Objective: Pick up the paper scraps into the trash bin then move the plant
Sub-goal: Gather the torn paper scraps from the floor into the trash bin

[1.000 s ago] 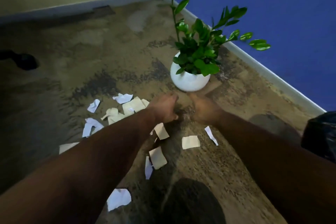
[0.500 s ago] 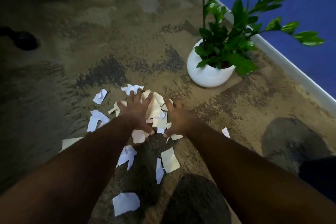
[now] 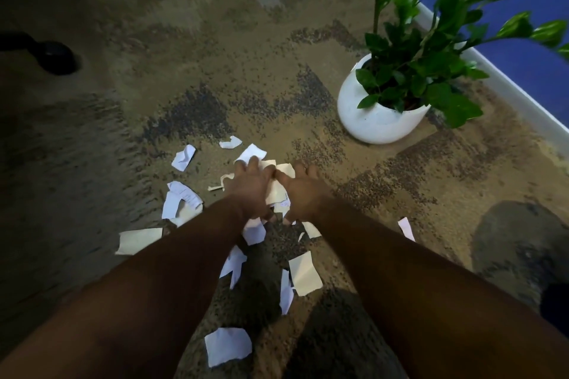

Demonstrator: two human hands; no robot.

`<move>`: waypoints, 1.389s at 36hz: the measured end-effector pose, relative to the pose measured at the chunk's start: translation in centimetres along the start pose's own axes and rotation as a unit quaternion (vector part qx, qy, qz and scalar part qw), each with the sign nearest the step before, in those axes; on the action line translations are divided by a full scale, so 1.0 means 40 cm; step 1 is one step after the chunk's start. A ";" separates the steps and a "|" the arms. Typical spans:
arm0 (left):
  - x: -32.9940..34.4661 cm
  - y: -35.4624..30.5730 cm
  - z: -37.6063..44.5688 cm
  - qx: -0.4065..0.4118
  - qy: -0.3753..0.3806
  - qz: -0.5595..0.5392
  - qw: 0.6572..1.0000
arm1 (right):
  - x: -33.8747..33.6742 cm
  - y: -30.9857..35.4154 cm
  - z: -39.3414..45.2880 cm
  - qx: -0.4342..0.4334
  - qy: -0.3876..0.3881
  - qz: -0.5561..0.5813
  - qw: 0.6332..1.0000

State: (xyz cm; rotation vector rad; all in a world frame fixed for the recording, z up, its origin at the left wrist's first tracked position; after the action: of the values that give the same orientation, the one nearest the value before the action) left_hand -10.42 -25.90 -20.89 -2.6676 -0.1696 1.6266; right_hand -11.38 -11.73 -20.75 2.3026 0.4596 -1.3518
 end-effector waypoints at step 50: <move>-0.302 -0.567 -0.312 0.255 -0.094 -0.048 0.961 | -0.278 -0.232 -0.619 0.220 -0.279 0.222 0.908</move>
State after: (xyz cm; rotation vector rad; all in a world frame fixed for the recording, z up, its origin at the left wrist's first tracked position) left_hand -6.77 -3.97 -2.93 -2.0929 0.1063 1.6207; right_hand -2.82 8.25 -2.05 1.9964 -0.5717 -1.8874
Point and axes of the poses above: each hand's wrist, its own z-axis towards the middle knuckle, its own x-axis out of the palm, y = z × x, the point moved 2 cm from there along z, towards the middle knuckle, and after that the axes turned 11 degrees about -x, right-handed, at the moved point
